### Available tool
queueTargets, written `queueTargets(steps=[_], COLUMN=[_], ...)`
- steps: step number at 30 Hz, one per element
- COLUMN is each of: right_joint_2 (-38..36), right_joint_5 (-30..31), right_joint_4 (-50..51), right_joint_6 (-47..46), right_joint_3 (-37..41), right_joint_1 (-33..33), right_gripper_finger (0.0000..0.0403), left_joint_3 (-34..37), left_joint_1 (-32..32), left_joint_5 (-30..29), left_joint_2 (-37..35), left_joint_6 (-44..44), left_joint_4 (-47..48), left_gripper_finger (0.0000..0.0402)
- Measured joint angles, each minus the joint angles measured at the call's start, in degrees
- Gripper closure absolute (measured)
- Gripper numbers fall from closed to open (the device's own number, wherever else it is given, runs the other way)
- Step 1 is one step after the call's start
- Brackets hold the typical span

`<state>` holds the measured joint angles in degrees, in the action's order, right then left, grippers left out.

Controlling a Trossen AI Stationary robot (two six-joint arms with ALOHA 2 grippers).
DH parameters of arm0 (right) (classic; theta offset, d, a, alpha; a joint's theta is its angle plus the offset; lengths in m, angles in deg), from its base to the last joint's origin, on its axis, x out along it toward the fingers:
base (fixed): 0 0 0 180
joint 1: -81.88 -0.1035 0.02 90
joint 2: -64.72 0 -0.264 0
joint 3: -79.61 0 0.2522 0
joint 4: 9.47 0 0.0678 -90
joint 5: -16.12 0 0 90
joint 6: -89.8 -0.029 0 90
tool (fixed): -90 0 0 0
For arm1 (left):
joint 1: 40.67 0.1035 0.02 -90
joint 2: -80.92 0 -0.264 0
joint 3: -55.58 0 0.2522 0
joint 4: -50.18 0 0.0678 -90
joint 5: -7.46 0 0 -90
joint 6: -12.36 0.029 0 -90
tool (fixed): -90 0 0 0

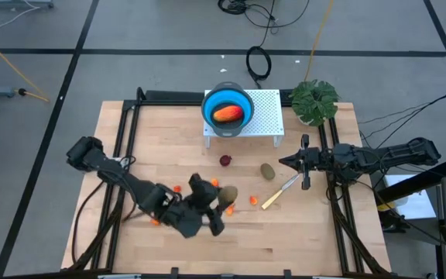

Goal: Pick & Place Fruit
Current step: Put the bottom kiwi into the blue strainer bowl on the shelf

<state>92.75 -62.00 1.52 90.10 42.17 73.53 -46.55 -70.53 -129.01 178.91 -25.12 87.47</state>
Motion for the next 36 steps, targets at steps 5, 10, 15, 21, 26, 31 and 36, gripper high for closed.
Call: queueTargets(steps=[5, 10, 15, 21, 26, 31, 36], right_joint_2=[0.02, -0.34, -0.83, -1.66, -2.05, -2.12, -2.12], right_joint_5=[-1.29, -8.52, -13.49, -13.66, -13.66, -13.63, -13.53], right_joint_4=[2.61, 2.82, 2.94, 3.09, 3.09, 3.94, 6.1], right_joint_6=[-0.11, -0.04, -0.18, -1.76, -1.9, -1.71, -1.67], right_joint_3=[0.0, 0.0, 0.0, 0.0, 0.0, 0.0, 0.0], right_joint_1=[0.02, 0.02, 0.02, 0.0, 0.0, 0.0, 0.0], right_gripper_finger=[0.0399, 0.0399, 0.0399, 0.0399, 0.0399, 0.0399, 0.0399], left_joint_3=[0.0, 0.0, 0.0, 0.0, 0.0, 0.0, 0.0], left_joint_1=[4.7, 10.99, 18.38, 26.67, 32.77, 37.27, 40.05], left_joint_5=[0.26, 5.11, 13.63, 20.53, 24.68, 26.05, 26.02], left_joint_2=[-2.74, -4.43, -5.11, -5.07, -5.07, -5.07, -5.07], left_joint_6=[3.7, 10.74, 17.15, 25.15, 31.98, 40.4, 50.88], left_joint_4=[-2.56, -3.14, -3.77, -3.72, -3.66, -3.63, -3.63], left_gripper_finger=[0.0213, 0.0213, 0.0213, 0.0213, 0.0213, 0.0213, 0.0213])
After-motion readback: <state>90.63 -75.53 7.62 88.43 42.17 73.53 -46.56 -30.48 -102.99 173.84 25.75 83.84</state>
